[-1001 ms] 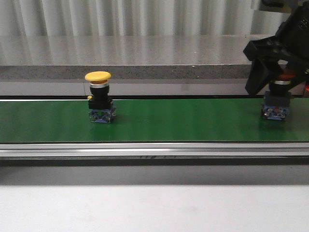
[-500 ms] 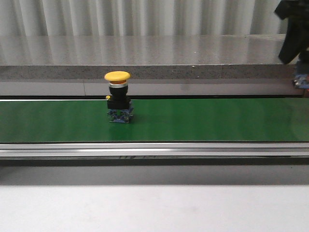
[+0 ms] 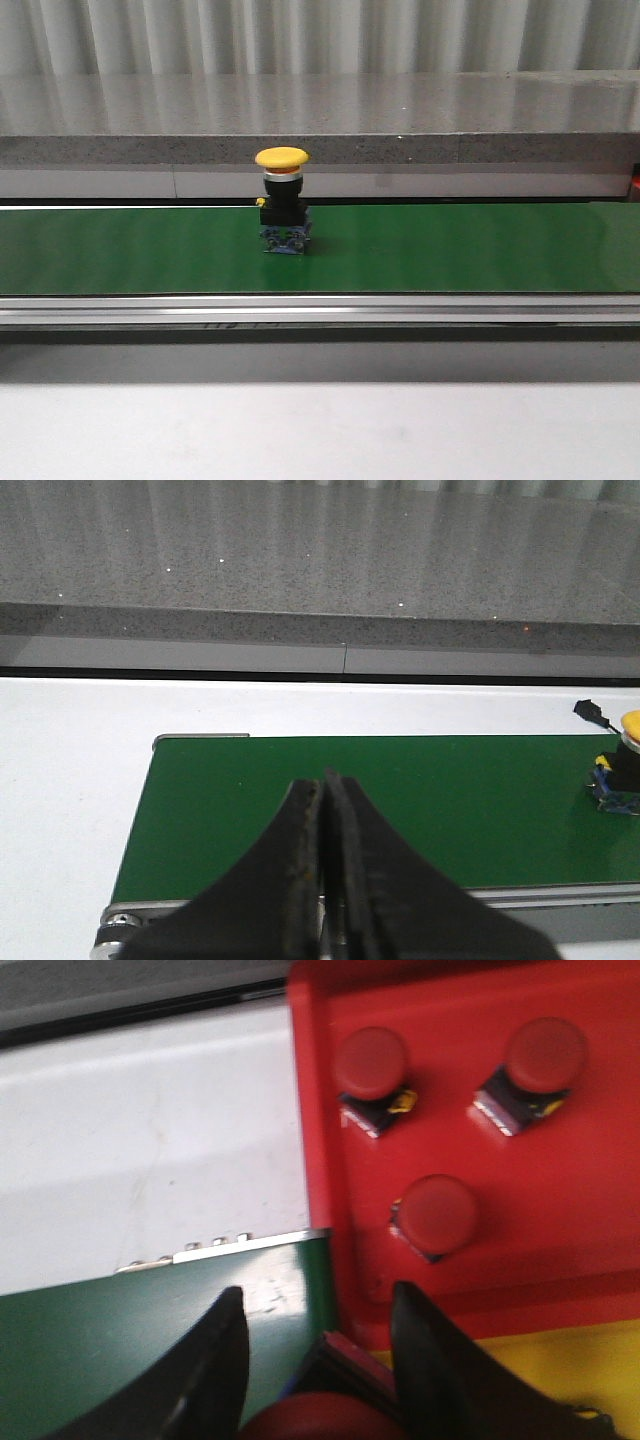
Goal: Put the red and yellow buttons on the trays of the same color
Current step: 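Lower the right gripper and grasp the red button on the belt, then move the red button into the red tray and open the right gripper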
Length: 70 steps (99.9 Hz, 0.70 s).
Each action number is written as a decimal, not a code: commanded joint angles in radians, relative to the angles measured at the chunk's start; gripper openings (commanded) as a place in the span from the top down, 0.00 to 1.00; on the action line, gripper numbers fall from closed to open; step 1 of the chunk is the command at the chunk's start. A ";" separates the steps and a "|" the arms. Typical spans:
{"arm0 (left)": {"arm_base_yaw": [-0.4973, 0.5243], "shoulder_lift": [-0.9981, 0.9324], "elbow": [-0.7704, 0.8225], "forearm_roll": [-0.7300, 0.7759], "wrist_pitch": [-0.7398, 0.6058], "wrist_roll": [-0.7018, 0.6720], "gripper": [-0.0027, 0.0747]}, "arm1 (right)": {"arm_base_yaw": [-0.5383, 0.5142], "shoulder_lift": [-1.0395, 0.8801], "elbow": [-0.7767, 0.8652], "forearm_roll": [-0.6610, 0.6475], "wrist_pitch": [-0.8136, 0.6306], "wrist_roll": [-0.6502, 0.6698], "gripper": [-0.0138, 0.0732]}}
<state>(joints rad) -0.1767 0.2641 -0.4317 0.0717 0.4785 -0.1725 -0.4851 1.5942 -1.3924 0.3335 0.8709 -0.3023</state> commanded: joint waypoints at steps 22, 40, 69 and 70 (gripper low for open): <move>-0.009 0.010 -0.026 -0.004 -0.079 -0.002 0.99 | -0.093 0.059 -0.036 0.017 -0.209 0.019 0.62; -0.009 0.010 -0.026 -0.004 -0.079 -0.002 0.99 | -0.133 0.148 -0.036 0.017 -0.306 0.019 0.62; -0.009 0.010 -0.026 -0.004 -0.079 -0.002 0.99 | -0.141 0.258 -0.059 0.017 -0.414 0.019 0.62; -0.009 0.010 -0.026 -0.004 -0.079 -0.002 0.99 | -0.141 0.263 -0.063 0.017 -0.415 0.019 0.62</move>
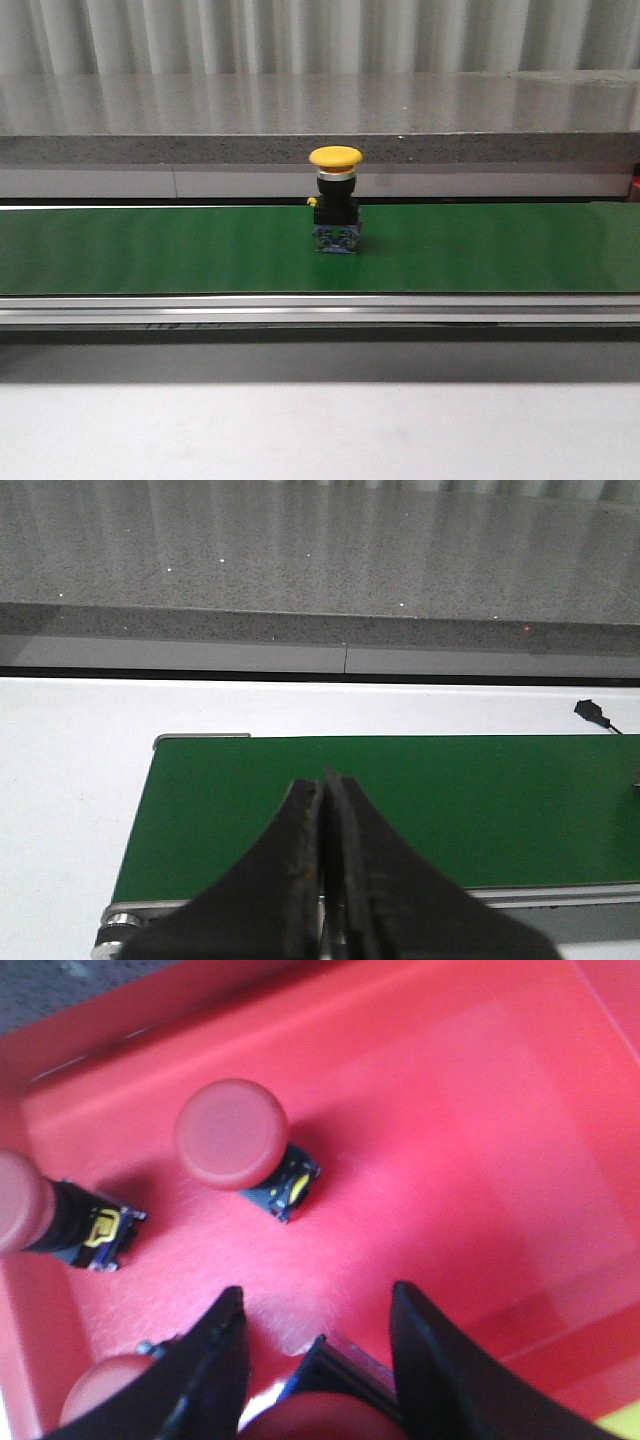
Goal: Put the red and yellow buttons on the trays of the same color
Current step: 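Move the red button into the red tray and open the right gripper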
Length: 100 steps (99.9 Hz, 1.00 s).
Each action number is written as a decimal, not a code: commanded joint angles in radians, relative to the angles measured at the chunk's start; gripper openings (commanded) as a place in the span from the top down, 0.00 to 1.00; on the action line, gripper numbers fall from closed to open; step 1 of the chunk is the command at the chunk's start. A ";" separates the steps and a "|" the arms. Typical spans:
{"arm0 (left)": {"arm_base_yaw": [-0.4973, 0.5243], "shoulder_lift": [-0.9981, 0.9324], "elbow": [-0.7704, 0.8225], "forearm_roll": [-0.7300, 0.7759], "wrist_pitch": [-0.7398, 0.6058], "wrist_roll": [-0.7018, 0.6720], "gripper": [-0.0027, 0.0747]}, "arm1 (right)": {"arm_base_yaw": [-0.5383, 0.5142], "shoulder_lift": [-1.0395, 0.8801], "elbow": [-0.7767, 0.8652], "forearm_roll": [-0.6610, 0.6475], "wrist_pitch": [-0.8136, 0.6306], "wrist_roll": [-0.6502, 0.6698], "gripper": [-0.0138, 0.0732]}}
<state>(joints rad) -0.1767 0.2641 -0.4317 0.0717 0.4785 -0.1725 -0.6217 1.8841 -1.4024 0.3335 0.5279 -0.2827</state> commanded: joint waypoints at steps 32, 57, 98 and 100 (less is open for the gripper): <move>-0.009 0.010 -0.026 -0.004 -0.079 -0.002 0.99 | -0.004 0.071 -0.168 0.017 -0.053 -0.001 0.62; -0.009 0.010 -0.026 -0.004 -0.079 -0.002 0.99 | -0.004 0.125 -0.184 0.017 -0.039 -0.001 0.62; -0.009 0.010 -0.026 -0.004 -0.079 -0.002 0.99 | -0.004 0.160 -0.184 0.017 -0.023 -0.001 0.62; -0.009 0.010 -0.026 -0.004 -0.079 -0.002 0.99 | -0.004 0.161 -0.184 0.017 -0.021 -0.001 0.62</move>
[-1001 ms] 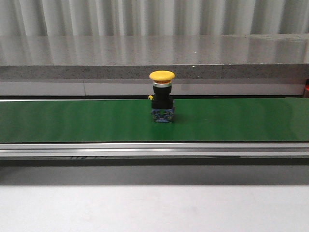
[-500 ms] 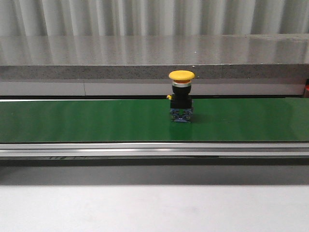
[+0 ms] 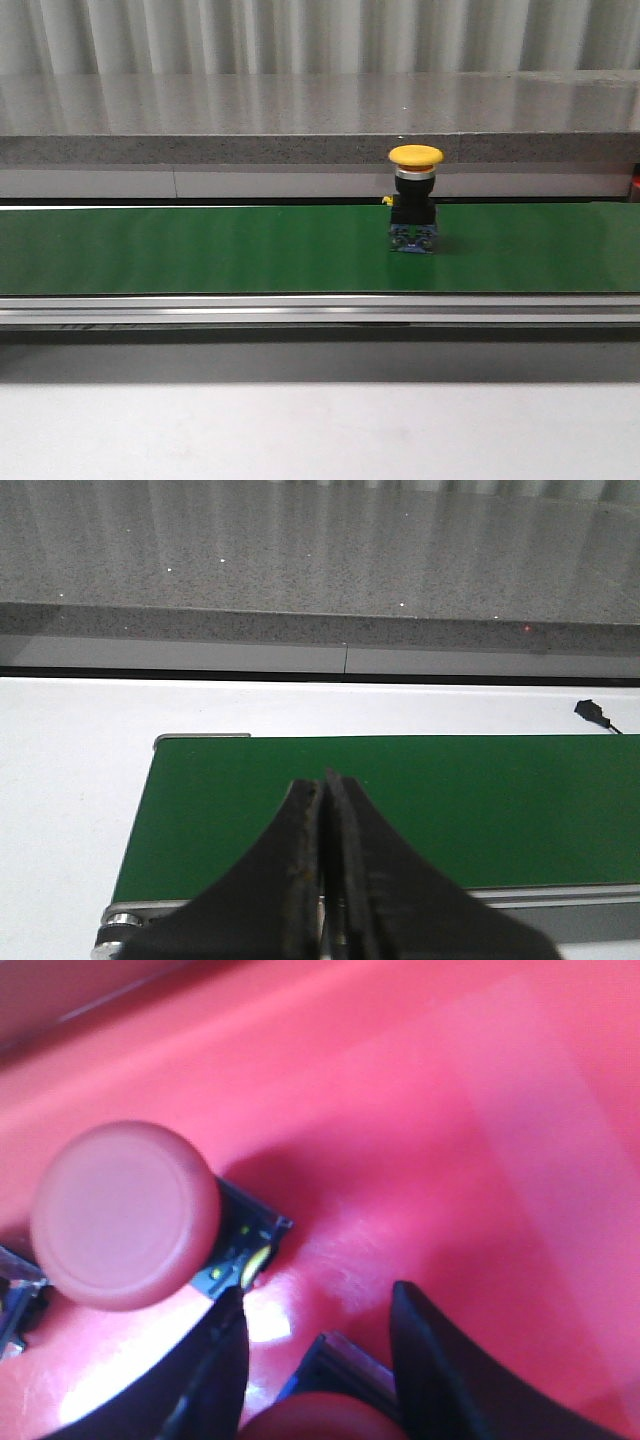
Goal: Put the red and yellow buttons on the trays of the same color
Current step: 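Move the red button into the red tray and open the right gripper, then grasp the yellow button at the belt's end with the right gripper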
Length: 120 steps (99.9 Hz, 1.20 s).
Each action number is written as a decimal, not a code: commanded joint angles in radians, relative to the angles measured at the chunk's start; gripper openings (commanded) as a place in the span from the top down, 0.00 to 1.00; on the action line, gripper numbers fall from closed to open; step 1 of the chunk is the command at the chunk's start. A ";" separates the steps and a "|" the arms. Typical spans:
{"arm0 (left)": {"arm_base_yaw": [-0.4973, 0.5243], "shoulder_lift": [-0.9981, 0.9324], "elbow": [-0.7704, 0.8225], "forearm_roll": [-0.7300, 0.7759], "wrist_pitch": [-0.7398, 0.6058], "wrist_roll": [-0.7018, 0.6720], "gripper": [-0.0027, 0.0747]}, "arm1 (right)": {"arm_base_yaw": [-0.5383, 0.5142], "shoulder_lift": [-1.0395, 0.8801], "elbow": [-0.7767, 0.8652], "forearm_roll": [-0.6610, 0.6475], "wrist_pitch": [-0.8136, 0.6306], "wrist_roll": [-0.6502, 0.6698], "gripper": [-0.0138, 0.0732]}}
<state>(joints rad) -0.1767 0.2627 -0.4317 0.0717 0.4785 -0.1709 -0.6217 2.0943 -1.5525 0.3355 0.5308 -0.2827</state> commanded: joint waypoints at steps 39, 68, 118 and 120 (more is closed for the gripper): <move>-0.009 0.011 -0.026 -0.004 -0.079 -0.004 0.99 | -0.004 -0.054 -0.034 0.015 0.004 -0.001 0.16; -0.009 0.011 -0.026 -0.004 -0.079 -0.004 0.99 | -0.005 -0.156 -0.034 0.015 0.039 -0.001 0.15; -0.009 0.011 -0.026 -0.004 -0.079 -0.004 0.99 | 0.005 -0.512 0.186 0.063 0.129 -0.002 0.15; -0.009 0.011 -0.026 -0.004 -0.079 -0.004 0.99 | 0.008 -0.533 0.203 0.063 0.127 -0.002 0.15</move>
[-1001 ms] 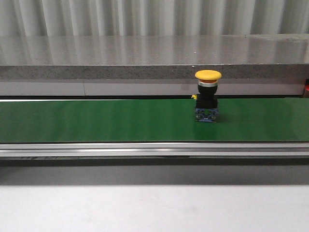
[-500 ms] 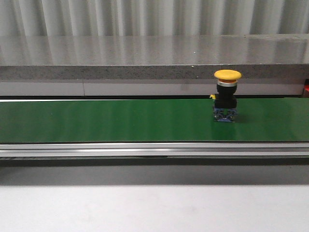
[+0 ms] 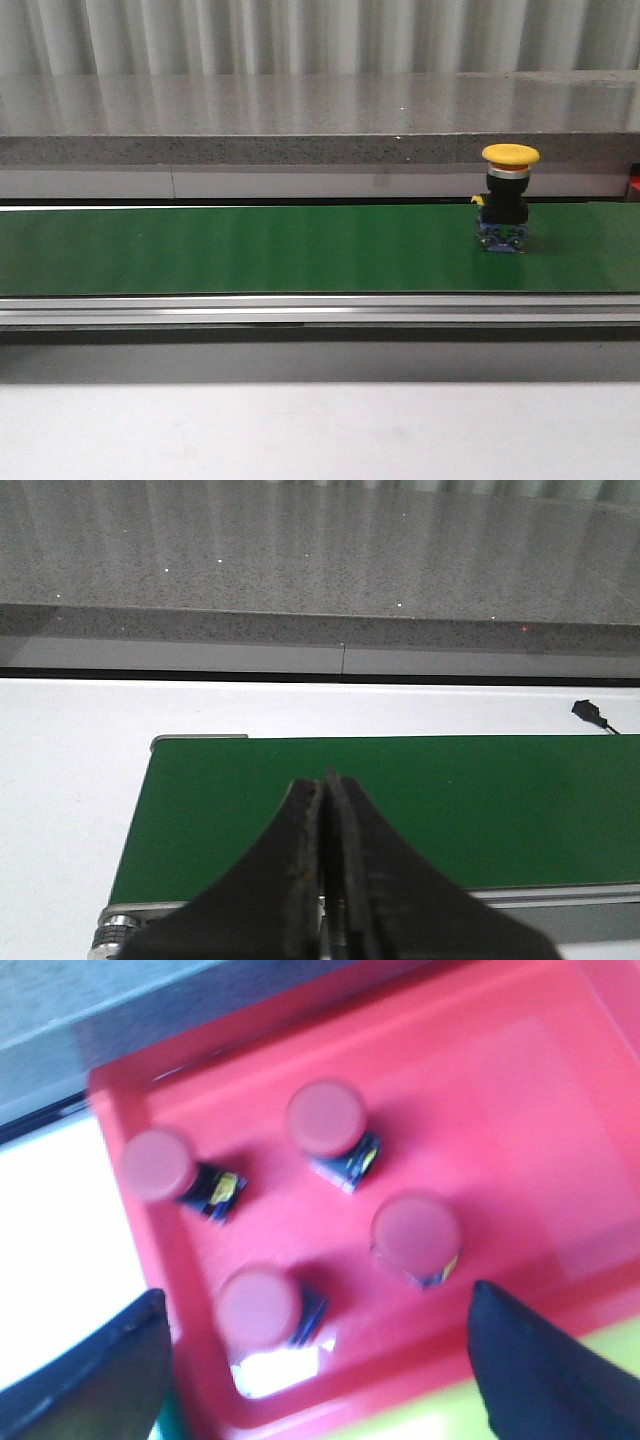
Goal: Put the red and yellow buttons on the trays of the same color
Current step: 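Grasp the yellow button at the belt's end with the right gripper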
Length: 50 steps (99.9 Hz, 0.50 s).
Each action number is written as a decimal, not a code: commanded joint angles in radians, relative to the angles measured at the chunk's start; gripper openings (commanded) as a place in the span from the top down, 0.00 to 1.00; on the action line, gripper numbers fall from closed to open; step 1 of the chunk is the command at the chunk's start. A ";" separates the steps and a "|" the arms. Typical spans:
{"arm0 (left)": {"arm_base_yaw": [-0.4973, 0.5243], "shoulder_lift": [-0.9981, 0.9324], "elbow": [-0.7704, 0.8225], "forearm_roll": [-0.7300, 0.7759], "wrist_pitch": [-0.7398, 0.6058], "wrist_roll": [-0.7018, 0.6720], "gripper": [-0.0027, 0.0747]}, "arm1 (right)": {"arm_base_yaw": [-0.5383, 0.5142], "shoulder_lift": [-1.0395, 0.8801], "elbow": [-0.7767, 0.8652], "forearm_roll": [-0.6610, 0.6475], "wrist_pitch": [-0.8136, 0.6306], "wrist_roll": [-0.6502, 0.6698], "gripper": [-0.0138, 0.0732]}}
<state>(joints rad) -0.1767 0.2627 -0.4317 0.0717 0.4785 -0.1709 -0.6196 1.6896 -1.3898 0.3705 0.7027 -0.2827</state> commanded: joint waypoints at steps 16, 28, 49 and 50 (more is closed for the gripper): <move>-0.009 0.011 -0.026 -0.004 -0.079 -0.004 0.99 | 0.065 -0.274 0.138 0.027 -0.027 -0.004 0.15; -0.009 0.011 -0.026 -0.004 -0.079 -0.004 0.99 | 0.138 -0.350 0.188 0.027 0.037 -0.034 0.15; -0.009 0.011 -0.026 -0.004 -0.079 -0.004 0.99 | 0.265 -0.379 0.243 0.027 0.165 -0.113 0.15; -0.009 0.011 -0.026 -0.004 -0.079 -0.004 0.99 | 0.268 -0.379 0.245 0.027 0.168 -0.115 0.15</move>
<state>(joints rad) -0.1767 0.2627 -0.4317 0.0717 0.4785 -0.1709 -0.3920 1.3428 -1.1409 0.3756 0.8597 -0.3540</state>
